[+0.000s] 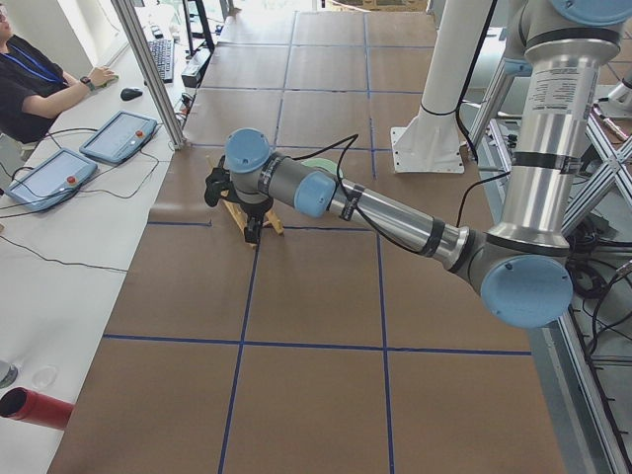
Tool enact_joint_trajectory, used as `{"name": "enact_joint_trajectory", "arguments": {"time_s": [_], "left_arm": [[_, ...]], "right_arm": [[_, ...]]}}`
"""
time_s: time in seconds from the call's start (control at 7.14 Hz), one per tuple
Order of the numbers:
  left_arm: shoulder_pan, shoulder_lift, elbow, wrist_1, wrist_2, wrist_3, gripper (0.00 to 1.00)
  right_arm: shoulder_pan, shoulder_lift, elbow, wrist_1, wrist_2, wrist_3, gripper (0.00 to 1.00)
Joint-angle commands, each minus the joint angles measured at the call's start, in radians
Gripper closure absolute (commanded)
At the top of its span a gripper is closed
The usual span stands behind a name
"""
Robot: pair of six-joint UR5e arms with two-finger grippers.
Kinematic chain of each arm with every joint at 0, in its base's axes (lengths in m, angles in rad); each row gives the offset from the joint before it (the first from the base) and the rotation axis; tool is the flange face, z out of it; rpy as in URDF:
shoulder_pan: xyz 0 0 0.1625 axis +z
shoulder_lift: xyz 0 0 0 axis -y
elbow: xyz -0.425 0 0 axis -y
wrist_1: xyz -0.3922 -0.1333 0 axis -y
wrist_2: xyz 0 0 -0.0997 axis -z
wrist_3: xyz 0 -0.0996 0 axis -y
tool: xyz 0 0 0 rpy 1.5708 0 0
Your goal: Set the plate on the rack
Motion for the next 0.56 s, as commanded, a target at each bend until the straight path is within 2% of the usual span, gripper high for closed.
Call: {"name": "enact_joint_trajectory", "arguments": {"time_s": [0.0, 0.14, 0.28, 0.42], "left_arm": [[0.245, -0.173, -0.012, -0.1, 0.135, -0.47, 0.0], [0.346, -0.252, 0.0, -0.094, 0.211, -0.603, 0.0], [0.429, -0.301, 0.007, -0.082, 0.245, -0.675, 0.0], [0.514, -0.371, 0.017, -0.037, 0.338, -0.69, 0.0]], "right_arm": [[0.0, 0.0, 0.0, 0.0, 0.0, 0.0, 0.0], [-0.001, 0.0, 0.0, 0.0, 0.0, 0.0, 0.0], [-0.001, 0.0, 0.001, 0.0, 0.0, 0.0, 0.0], [-0.001, 0.0, 0.001, 0.0, 0.0, 0.0, 0.0]]}}
